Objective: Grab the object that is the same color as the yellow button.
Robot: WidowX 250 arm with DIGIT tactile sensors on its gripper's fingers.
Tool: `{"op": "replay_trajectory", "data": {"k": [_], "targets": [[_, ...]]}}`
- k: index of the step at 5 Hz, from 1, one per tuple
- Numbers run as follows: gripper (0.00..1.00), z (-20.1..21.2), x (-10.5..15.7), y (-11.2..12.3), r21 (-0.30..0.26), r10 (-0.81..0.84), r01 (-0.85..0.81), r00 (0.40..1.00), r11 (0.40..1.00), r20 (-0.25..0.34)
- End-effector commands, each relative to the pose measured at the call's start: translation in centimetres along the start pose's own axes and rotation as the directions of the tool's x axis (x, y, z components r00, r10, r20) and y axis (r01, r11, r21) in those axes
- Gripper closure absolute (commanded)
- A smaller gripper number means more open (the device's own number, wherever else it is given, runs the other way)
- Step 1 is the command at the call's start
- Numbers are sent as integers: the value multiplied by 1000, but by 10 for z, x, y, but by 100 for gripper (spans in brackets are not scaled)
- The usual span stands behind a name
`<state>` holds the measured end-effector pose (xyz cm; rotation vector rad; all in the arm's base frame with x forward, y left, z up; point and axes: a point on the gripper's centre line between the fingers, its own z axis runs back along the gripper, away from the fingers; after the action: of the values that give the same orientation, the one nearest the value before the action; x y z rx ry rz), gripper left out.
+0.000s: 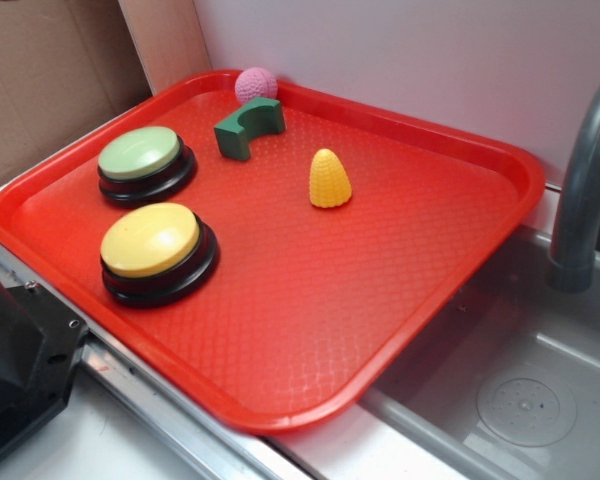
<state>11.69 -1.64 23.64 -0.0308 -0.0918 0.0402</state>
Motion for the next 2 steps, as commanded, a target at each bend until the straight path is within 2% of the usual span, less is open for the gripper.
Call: {"op": "replay_trajectory", "data": {"k": [1, 2], "targets": [[0, 0, 0, 0, 0, 0, 0, 1000, 1000, 0], [0, -26, 48, 2, 47, -76, 77, 997, 996, -10]]}}
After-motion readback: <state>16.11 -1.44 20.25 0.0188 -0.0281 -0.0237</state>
